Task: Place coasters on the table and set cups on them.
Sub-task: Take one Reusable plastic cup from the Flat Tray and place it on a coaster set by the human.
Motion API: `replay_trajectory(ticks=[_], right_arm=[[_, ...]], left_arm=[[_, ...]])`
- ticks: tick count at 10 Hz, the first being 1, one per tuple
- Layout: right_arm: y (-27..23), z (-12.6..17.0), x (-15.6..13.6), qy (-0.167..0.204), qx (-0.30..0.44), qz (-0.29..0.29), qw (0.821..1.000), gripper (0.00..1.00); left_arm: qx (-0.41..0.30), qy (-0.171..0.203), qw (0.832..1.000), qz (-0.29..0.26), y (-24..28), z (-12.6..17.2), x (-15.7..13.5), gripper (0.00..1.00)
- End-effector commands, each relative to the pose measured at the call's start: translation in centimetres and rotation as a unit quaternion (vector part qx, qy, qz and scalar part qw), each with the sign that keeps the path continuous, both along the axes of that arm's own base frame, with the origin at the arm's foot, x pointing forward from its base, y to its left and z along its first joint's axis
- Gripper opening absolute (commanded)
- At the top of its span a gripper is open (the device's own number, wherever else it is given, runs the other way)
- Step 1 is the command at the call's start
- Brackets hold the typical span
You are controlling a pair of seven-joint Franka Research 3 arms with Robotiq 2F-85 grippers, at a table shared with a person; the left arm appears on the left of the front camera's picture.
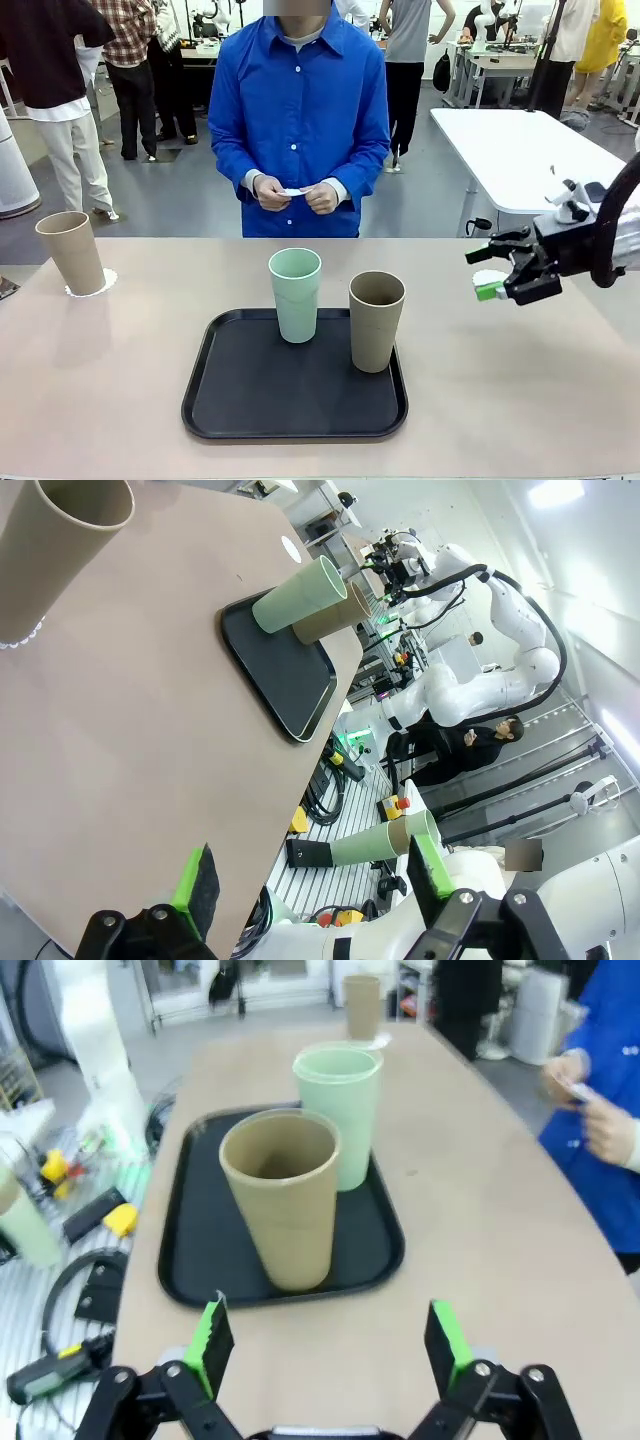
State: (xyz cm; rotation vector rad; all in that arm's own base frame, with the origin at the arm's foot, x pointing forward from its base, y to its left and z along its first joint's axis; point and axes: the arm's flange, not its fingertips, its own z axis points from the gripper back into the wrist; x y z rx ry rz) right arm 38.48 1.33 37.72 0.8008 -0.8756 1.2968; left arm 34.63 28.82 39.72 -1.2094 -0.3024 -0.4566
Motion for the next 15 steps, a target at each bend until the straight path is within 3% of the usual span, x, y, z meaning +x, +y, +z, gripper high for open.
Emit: replay_trajectory(ticks=[1, 6, 7, 8, 12, 15], right_arm=[[0.5, -1.5, -1.2, -0.023, 0.002, 0.022, 0.999, 1.00], [0.2, -1.2, -0.3, -0.006, -0.014, 0.026, 1.000, 1.00], [0.9, -2.1, 0.0, 0.000, 0.046, 0.064, 0.997, 1.00], [1.4, -3.3, 1.0, 0.005, 0.122, 0.056, 0.991, 1.00], [3.8, -6.5, 3.3, -0.015, 0.150, 0.028, 0.988, 1.00], [5.5, -8.6, 3.6, -0.009, 0.148, 0.049, 0.988, 1.00]], left_arm=[[0.001, 0.001, 1.000, 0.002, 0.1, 0.1, -0.1, 1.00], [0.001, 0.001, 1.000, 0.002, 0.1, 0.1, -0.1, 1.00], [0.001, 0.001, 1.000, 0.002, 0.1, 0.1, -0.1, 1.00], [0.001, 0.001, 1.000, 0.002, 0.1, 0.1, -0.1, 1.00], [0.001, 0.001, 1.000, 0.002, 0.1, 0.1, -0.1, 1.00], [0.001, 0.001, 1.000, 0.002, 0.1, 0.1, -0.1, 1.00]])
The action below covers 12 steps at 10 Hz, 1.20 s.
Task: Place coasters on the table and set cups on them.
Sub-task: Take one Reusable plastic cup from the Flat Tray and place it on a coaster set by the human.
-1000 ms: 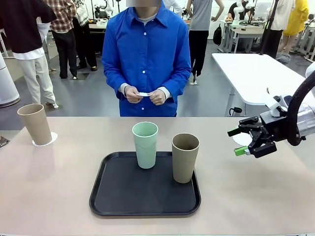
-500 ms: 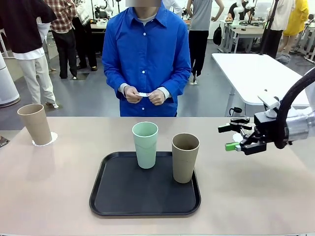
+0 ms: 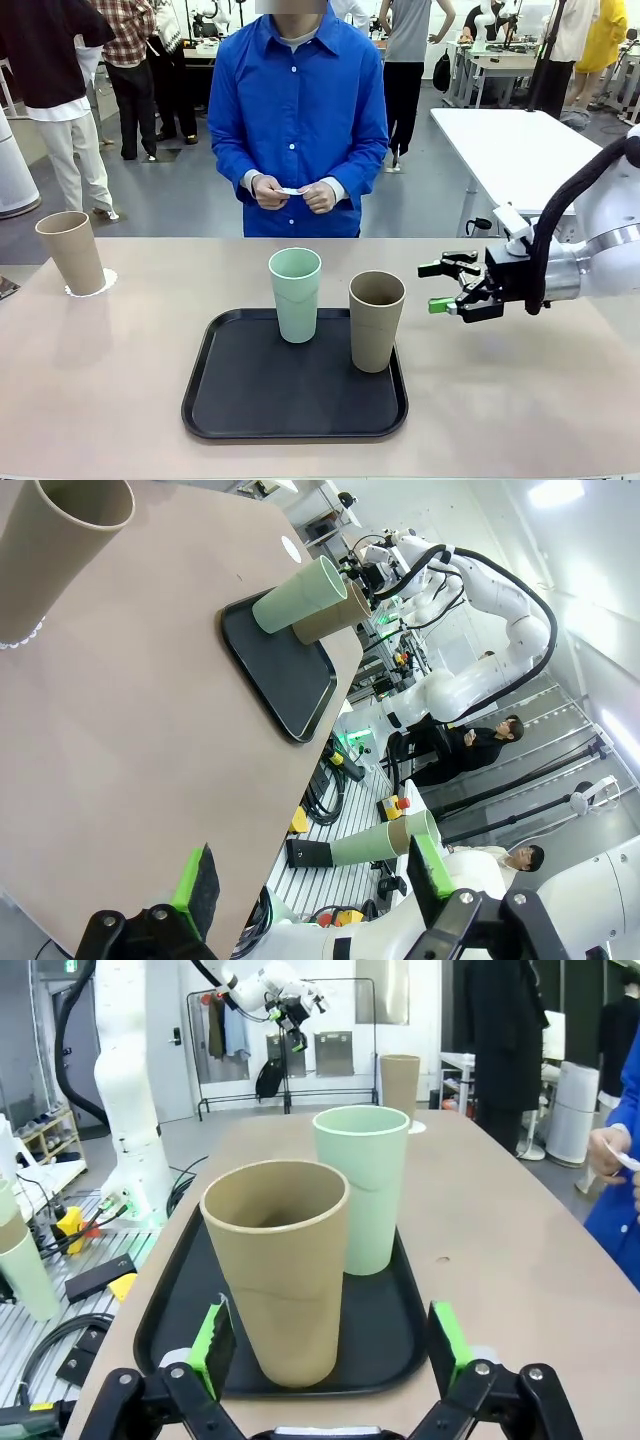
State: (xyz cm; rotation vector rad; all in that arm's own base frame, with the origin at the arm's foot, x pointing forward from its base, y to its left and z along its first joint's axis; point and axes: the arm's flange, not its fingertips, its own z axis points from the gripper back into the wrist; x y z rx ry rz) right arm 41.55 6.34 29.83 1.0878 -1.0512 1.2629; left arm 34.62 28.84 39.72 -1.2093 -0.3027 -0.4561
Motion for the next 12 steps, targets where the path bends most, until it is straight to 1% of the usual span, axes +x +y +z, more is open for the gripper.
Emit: replay_trajectory(ticks=[1, 2, 3, 4, 6, 12], right_arm=[[0.9, -1.3, 0.6, -0.001, 0.003, 0.009, 1.000, 1.00], [1.1, -1.8, 0.6, 0.019, 0.012, 0.025, 0.999, 1.00], [1.4, -2.1, 0.5, 0.024, 0.013, 0.030, 0.999, 1.00], [1.7, -2.4, 0.5, 0.025, 0.015, 0.033, 0.999, 1.00], [2.8, -3.0, 0.8, 0.015, 0.014, 0.029, 0.999, 1.00], [4.6, -4.7, 1.0, 0.015, 0.005, 0.042, 0.999, 1.00]], left_arm=[[0.001, 0.001, 1.000, 0.002, 0.1, 0.1, -0.1, 1.00], [0.001, 0.001, 1.000, 0.002, 0.1, 0.1, -0.1, 1.00], [0.001, 0.001, 1.000, 0.002, 0.1, 0.1, -0.1, 1.00], [0.001, 0.001, 1.000, 0.002, 0.1, 0.1, -0.1, 1.00], [0.001, 0.001, 1.000, 0.002, 0.1, 0.1, -0.1, 1.00], [0.001, 0.001, 1.000, 0.002, 0.1, 0.1, -0.1, 1.00]])
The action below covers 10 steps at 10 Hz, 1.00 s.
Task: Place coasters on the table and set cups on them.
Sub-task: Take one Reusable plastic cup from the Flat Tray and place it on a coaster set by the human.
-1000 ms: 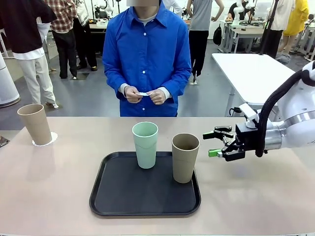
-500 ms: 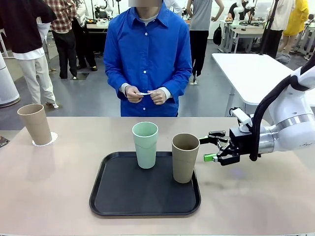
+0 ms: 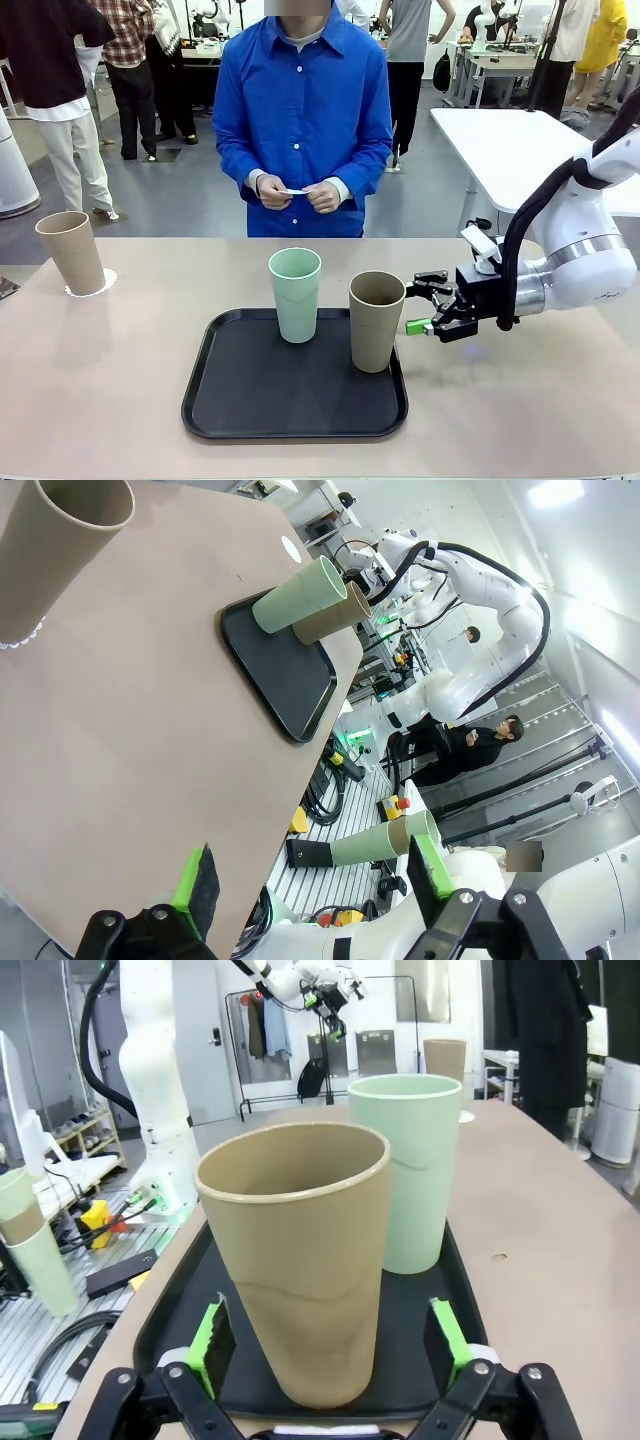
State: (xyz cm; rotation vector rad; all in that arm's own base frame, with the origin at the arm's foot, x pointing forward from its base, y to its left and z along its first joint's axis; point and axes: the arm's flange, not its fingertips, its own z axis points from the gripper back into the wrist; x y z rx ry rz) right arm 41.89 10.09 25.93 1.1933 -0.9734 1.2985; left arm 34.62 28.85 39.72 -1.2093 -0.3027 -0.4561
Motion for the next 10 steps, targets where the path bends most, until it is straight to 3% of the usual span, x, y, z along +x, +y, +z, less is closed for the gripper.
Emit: replay_trajectory(ticks=[1, 10], right_arm=[[1.2, -1.2, 0.7, -0.013, -0.006, -0.005, 1.000, 1.00], [3.6, -2.0, 0.8, -0.008, -0.012, 0.020, 1.000, 1.00]], left_arm=[[0.001, 0.001, 1.000, 0.002, 0.1, 0.1, -0.1, 1.00], [0.001, 0.001, 1.000, 0.002, 0.1, 0.1, -0.1, 1.00]])
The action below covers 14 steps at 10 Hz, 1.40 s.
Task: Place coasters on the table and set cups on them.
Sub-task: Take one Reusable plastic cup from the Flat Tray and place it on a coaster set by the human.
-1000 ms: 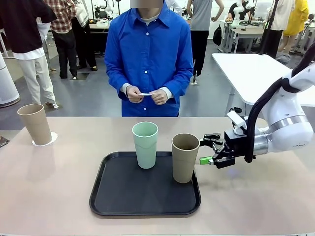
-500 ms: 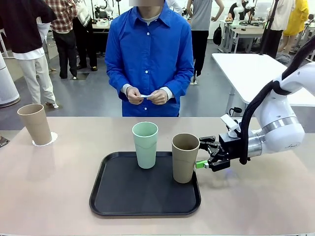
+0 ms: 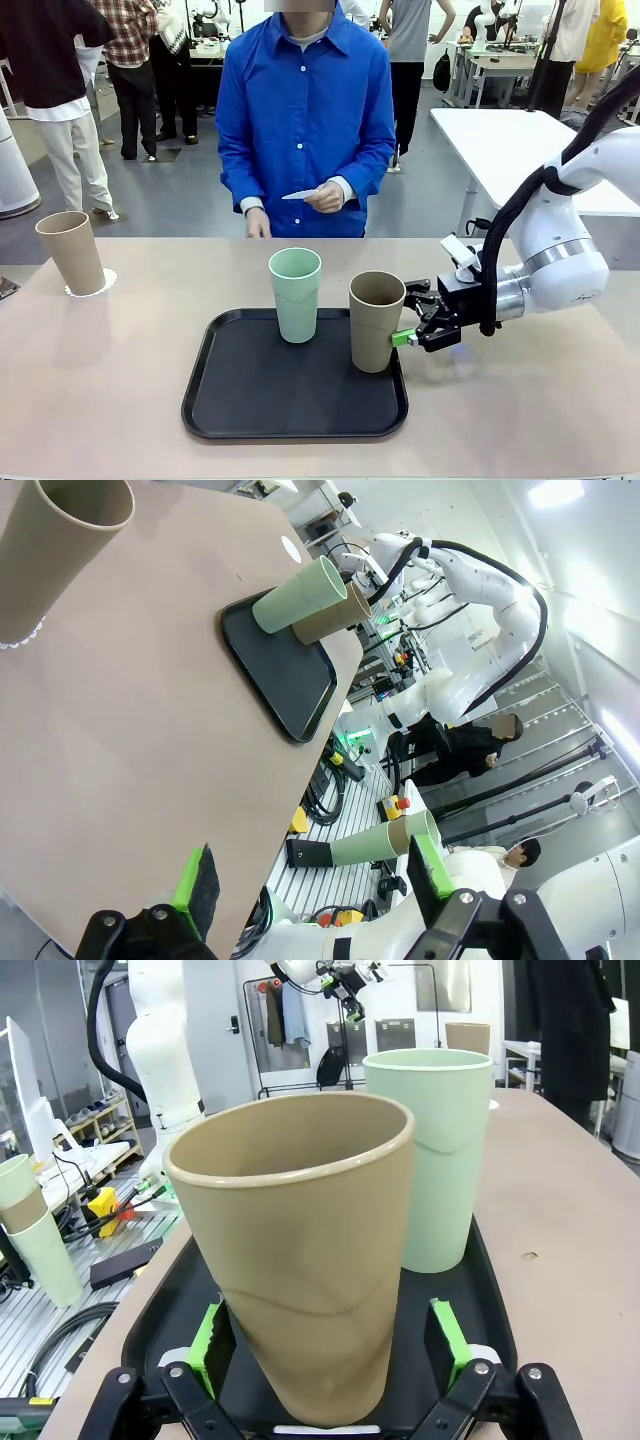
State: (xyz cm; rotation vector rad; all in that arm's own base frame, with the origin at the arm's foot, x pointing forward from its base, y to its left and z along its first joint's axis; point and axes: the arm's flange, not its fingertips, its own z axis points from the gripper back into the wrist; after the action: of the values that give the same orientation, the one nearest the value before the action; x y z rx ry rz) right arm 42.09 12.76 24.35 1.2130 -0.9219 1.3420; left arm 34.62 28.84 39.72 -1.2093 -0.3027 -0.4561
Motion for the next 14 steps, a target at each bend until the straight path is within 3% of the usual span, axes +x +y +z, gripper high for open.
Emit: replay_trajectory(ticks=[1, 9, 10, 11, 12, 13, 14], right_arm=[[1.3, -0.5, 0.6, -0.013, 0.000, -0.004, 1.000, 1.00], [3.6, -1.3, 0.6, -0.004, 0.012, 0.022, 1.000, 1.00], [3.6, -1.4, 0.6, -0.003, 0.016, 0.028, 0.999, 0.65], [3.5, -1.5, 0.6, -0.003, 0.019, 0.028, 0.999, 0.44], [3.4, -1.5, 0.7, -0.004, 0.017, 0.029, 0.999, 0.08], [3.4, -1.5, 0.6, -0.006, 0.018, 0.027, 0.999, 0.00], [3.2, -1.1, 0.5, -0.007, 0.024, 0.011, 1.000, 0.00]], left_arm=[[0.001, 0.001, 1.000, 0.002, 0.1, 0.1, -0.1, 1.00], [0.001, 0.001, 1.000, 0.002, 0.1, 0.1, -0.1, 1.00], [0.001, 0.001, 1.000, 0.002, 0.1, 0.1, -0.1, 1.00], [0.001, 0.001, 1.000, 0.002, 0.1, 0.1, -0.1, 1.00], [0.001, 0.001, 1.000, 0.002, 0.1, 0.1, -0.1, 1.00], [0.001, 0.001, 1.000, 0.002, 0.1, 0.1, -0.1, 1.00], [0.001, 0.001, 1.000, 0.002, 0.1, 0.1, -0.1, 1.00]])
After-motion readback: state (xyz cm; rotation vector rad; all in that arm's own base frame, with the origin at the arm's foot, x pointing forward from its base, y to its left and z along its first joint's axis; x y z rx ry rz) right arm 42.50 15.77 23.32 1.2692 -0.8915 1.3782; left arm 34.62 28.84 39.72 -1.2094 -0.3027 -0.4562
